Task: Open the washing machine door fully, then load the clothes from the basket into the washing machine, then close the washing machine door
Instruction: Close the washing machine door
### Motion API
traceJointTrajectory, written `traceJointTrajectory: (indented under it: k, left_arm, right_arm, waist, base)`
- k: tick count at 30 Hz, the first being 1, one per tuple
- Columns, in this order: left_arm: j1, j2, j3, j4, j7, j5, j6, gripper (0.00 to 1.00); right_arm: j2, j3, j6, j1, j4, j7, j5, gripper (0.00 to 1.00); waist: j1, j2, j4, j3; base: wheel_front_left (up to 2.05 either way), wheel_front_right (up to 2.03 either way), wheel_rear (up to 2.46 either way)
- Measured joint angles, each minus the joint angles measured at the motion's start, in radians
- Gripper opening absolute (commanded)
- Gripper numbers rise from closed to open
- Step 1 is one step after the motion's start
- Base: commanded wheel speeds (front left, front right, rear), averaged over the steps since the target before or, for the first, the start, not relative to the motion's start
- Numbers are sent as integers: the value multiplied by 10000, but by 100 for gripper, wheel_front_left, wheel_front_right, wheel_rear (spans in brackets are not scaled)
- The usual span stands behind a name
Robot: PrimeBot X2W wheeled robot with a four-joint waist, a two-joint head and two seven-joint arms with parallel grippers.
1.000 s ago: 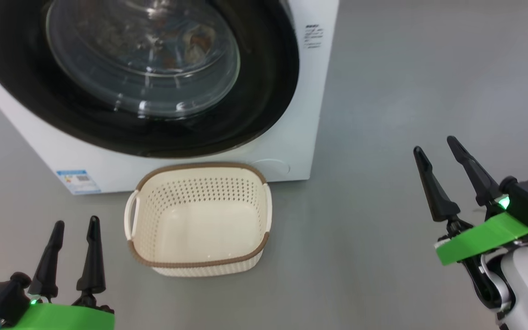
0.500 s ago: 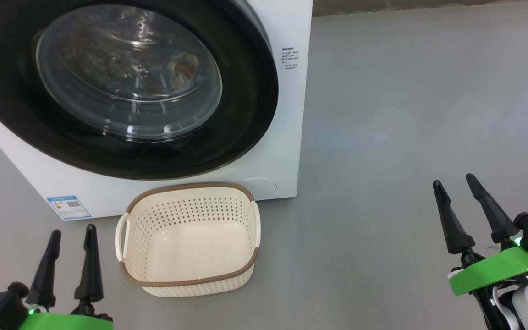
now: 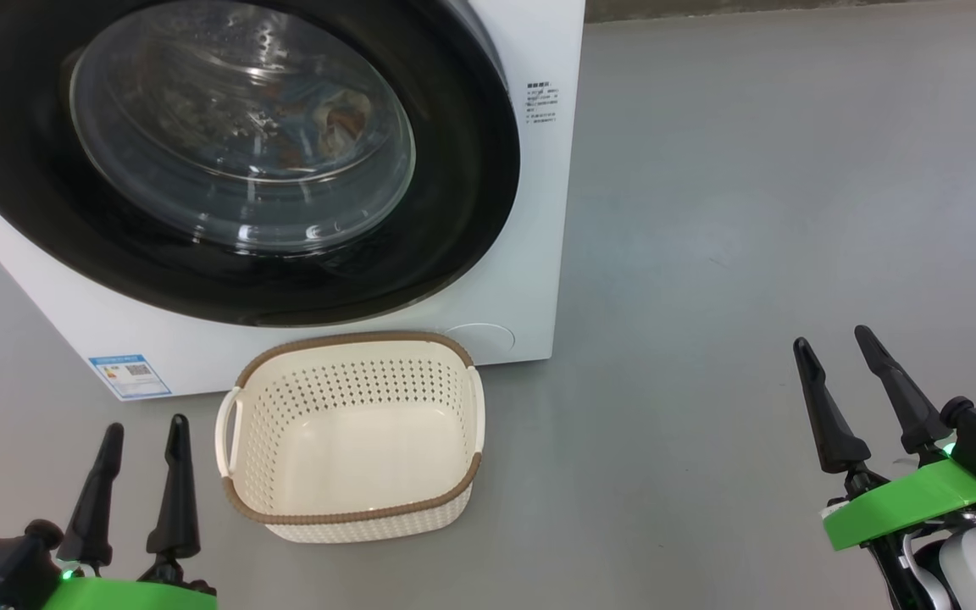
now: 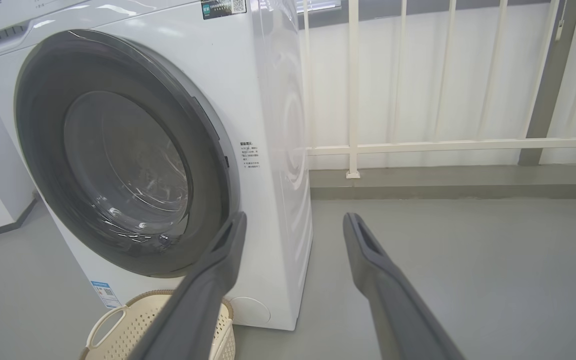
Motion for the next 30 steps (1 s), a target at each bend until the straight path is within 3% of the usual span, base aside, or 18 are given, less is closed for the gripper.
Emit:
traceJointTrajectory:
  k: [30]
  left_arm:
    - [-3,12,-21,13,0,-13,0,100]
  right_arm:
    - [-15,102,0,-2,169,0,46,100]
  waist:
    - [0,0,159,73]
  base:
    - [0,0,0]
